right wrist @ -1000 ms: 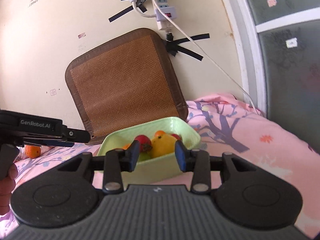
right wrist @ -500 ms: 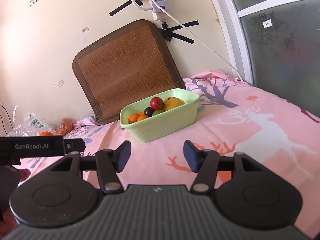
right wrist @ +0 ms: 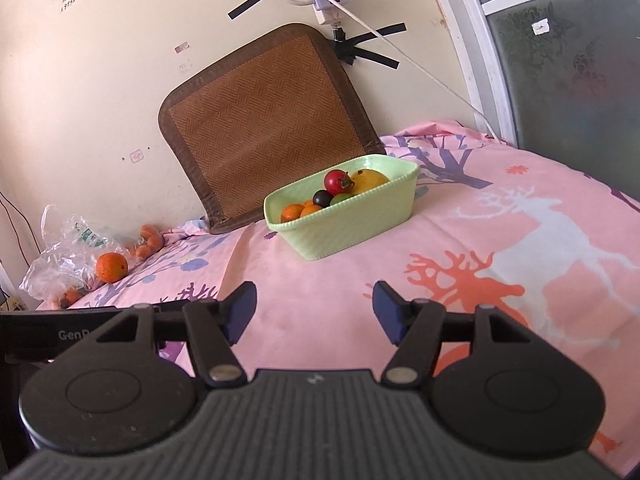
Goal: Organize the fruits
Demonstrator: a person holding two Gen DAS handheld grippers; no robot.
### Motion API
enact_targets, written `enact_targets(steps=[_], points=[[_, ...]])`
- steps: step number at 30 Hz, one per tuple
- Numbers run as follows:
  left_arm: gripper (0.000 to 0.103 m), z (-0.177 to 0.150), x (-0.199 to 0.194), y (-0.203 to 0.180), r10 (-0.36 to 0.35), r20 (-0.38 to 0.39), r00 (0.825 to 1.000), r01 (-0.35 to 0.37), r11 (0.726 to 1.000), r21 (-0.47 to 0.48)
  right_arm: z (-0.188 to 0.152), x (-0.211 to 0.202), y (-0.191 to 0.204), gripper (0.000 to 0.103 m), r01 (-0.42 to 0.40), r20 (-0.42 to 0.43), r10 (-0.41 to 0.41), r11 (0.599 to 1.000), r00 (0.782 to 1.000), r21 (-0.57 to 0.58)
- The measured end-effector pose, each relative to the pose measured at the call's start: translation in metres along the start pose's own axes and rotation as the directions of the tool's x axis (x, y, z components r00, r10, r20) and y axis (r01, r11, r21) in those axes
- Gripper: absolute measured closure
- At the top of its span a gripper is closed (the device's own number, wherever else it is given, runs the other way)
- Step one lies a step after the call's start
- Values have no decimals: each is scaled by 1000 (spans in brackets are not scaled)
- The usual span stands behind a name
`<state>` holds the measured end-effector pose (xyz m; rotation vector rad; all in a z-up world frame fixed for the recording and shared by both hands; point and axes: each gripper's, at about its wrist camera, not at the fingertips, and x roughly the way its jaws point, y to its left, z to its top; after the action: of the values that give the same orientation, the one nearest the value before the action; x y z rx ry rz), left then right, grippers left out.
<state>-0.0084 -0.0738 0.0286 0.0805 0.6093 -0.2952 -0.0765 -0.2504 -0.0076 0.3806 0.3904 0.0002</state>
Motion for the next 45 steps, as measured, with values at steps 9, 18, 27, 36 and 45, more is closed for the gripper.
enact_targets(steps=[9, 18, 27, 36, 45], points=[[0, -2, 3, 3, 38, -1, 999, -38, 999, 0, -1, 2, -4, 33, 15, -3, -15, 1000, 1000, 18], [0, -5, 11, 4, 81, -29, 996, -81, 997, 13, -2, 4, -6, 29, 22, -11, -22, 999, 1000, 36], [0, -6, 9, 5, 135, -10, 991, -134, 991, 24, -3, 5, -9, 29, 26, -16, -25, 998, 1000, 48], [0, -2, -6, 2, 152, 68, 986, -155, 987, 39, -3, 6, -9, 28, 29, -19, -28, 998, 999, 54], [0, -6, -1, -3, 145, 51, 988, -148, 987, 67, -4, 6, -11, 28, 34, -17, -33, 998, 999, 52]])
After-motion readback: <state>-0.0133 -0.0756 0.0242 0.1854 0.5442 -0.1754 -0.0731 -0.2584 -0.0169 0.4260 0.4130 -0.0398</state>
